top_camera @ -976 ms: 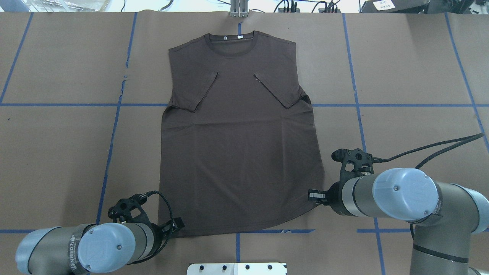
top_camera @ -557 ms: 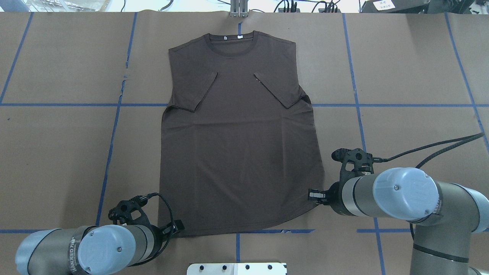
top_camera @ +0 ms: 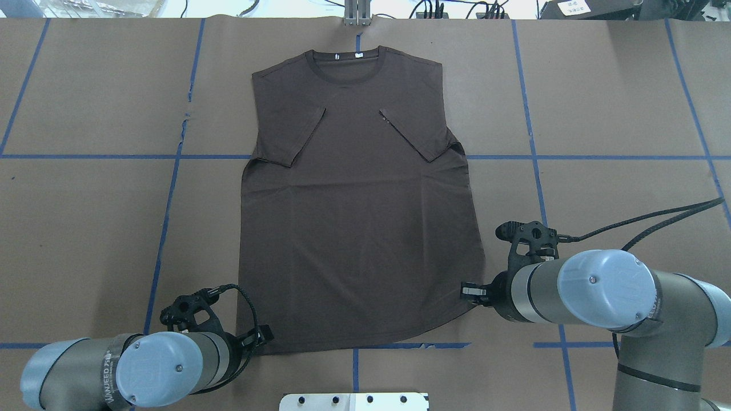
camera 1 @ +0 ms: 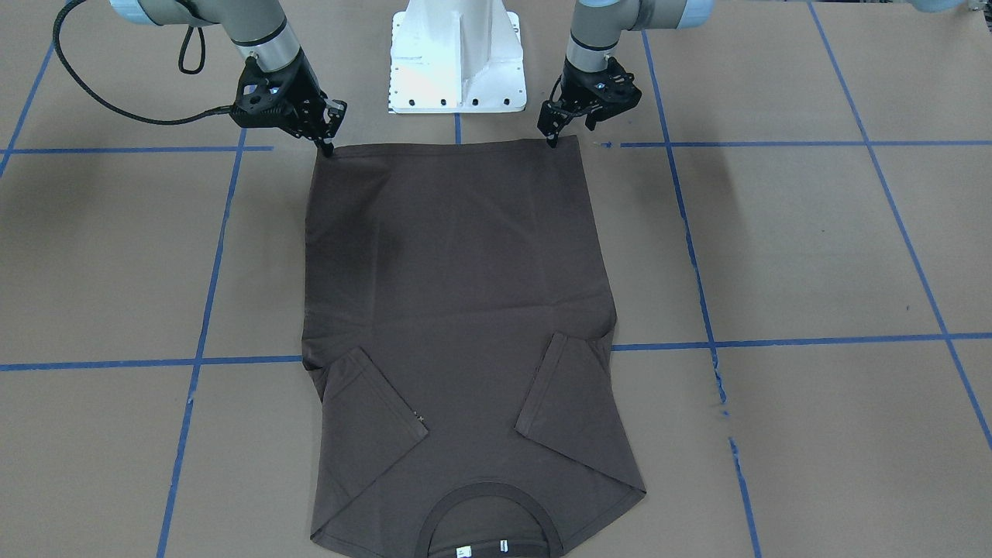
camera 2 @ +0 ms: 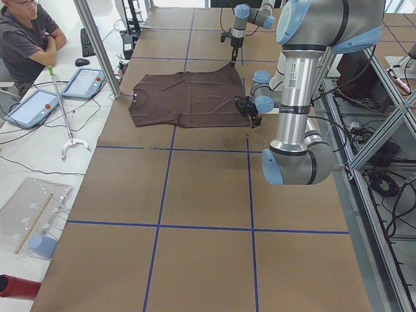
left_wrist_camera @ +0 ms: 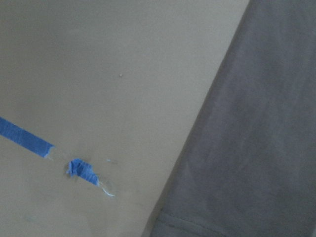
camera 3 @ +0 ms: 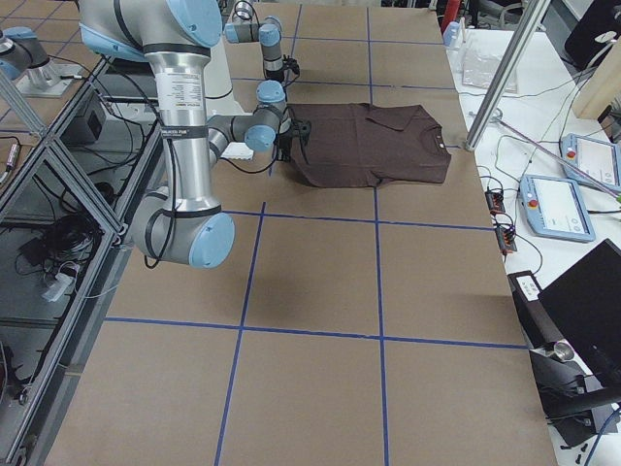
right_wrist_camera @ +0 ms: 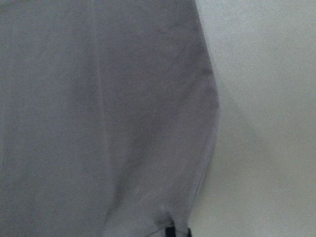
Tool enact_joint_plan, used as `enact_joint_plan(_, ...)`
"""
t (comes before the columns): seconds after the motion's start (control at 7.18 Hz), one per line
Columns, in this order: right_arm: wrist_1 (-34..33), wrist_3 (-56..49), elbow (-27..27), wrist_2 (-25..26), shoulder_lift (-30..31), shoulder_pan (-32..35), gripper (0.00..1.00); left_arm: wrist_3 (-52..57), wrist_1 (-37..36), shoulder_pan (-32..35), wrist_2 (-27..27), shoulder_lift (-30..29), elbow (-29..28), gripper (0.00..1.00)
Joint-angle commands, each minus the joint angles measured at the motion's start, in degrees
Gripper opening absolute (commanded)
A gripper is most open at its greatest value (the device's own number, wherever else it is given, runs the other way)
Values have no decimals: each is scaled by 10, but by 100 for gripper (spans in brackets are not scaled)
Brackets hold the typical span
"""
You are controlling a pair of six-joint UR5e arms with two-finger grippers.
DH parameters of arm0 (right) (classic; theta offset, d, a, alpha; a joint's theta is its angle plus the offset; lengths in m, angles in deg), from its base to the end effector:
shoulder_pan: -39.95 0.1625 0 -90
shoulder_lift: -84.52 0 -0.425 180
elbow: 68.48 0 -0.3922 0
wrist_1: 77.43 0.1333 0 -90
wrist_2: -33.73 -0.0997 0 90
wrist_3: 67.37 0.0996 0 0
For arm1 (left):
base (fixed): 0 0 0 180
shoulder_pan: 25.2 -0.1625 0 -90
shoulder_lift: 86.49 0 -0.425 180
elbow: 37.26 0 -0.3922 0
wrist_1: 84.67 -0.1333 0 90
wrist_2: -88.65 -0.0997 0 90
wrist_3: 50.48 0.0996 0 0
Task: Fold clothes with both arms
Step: 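Grasp both hem corners with the left and right grippers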
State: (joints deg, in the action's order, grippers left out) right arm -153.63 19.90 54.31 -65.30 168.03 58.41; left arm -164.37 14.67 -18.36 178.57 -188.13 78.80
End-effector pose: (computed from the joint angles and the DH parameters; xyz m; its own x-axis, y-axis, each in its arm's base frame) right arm -0.4277 -0.2668 0.3159 0.5784 0.1435 0.8031 -0.1663 0.9845 -0.0561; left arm 0.5172 -0.1964 0.3338 0.5700 -0.4763 -0.6695 0.3838 0.8748 -0.2955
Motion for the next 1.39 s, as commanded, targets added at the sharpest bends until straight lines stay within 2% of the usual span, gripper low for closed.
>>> enact_joint_plan(0.0, 0, 0, 0, 0, 1, 3, 0, -1, -1, 0, 0, -1, -1, 82)
enact_joint_plan(0.28, 0, 0, 0, -1, 0, 4, 0, -4, -1, 2, -1, 0, -1, 52)
enact_joint_plan(0.56, 0, 0, -1, -1, 1, 4, 0, -5, -1, 3, -2, 2, -1, 31)
enact_joint_plan(1.11, 0, -1, 0, -2, 0, 4, 0, -2, -20, 4, -1, 0, 14, 0)
enact_joint_plan(1.25, 0, -1, 0, -2, 0, 4, 0, -1, -21, 5, -1, 0, 21, 0)
